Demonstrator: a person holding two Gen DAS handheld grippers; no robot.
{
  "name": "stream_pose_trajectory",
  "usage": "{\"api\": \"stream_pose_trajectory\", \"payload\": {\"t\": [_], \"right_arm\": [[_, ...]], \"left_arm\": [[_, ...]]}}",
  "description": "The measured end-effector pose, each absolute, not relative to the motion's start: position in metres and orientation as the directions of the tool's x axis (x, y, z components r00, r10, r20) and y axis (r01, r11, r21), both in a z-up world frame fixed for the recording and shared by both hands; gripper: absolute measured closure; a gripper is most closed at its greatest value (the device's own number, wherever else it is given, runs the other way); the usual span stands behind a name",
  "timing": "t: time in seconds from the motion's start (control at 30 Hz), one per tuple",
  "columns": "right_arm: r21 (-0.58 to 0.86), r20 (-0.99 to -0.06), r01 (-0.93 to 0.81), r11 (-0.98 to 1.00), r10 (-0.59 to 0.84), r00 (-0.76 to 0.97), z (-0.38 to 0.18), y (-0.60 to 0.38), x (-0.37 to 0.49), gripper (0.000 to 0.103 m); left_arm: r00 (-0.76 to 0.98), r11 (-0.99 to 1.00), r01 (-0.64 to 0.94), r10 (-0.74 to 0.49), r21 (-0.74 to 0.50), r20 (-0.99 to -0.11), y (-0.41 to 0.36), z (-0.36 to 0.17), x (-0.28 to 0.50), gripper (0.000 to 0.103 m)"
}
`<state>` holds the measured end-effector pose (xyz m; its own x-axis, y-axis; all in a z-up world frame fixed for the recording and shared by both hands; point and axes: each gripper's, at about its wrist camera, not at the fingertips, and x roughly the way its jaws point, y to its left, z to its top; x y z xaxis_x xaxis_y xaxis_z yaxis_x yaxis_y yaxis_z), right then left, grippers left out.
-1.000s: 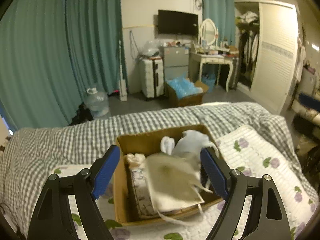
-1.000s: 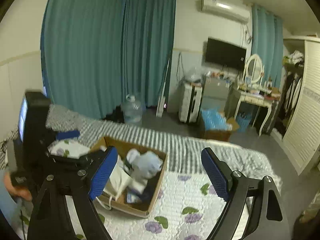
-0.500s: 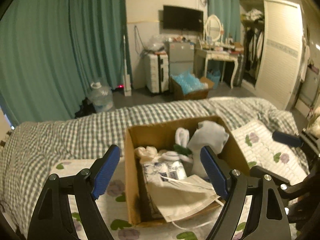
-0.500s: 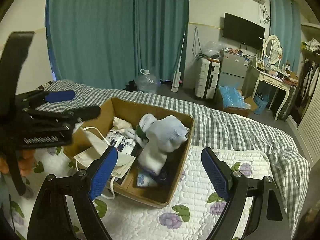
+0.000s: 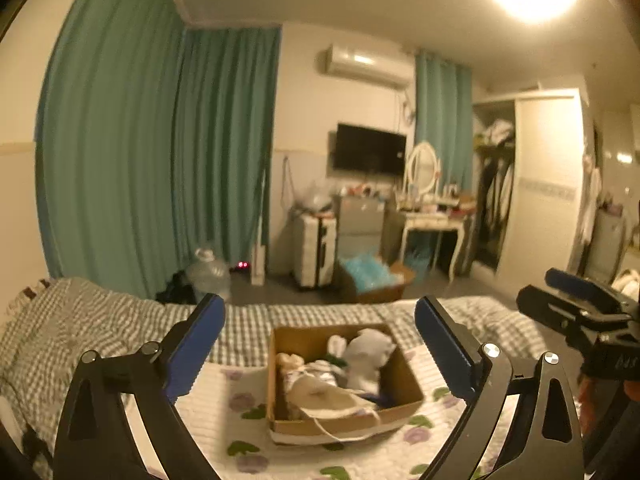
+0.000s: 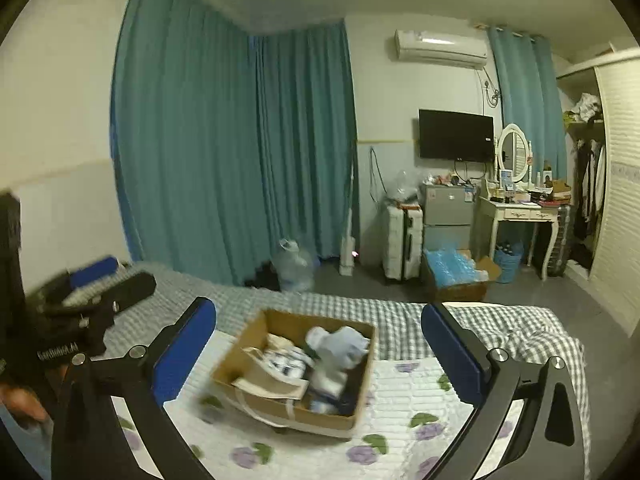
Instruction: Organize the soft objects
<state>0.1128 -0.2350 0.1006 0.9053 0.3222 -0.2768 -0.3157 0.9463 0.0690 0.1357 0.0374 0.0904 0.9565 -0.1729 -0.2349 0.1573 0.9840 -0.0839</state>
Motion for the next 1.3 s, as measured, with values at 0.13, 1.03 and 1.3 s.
{"api": "stream_pose_trajectory", "payload": {"t": [0.13,1.03,1.3], "right_arm": [[0.110,-0.251,-0.314,0.943,0.332,0.909,0.099,-0.238,0.082,0.000],[0.041,-0.365,-0.191,0.981,0.193,0.911,-0.006,-0.221,0.087,0.000],[0.044,-0.375,-0.180,0.983,0.183,0.909,-0.005,-0.223,0.088,0.000]], "left_arm": [[0.971,0.990,0.129,-0.136,-0.051,-0.199,0.039,0.090,0.102,0.002],[0.956,0.999,0.029,-0.037,-0.032,-0.292,0.049,0.003,0.087,0.000],[0.953,0.999,0.025,-0.034,-0.033,-0.300,0.050,0.002,0.087,0.000]]}}
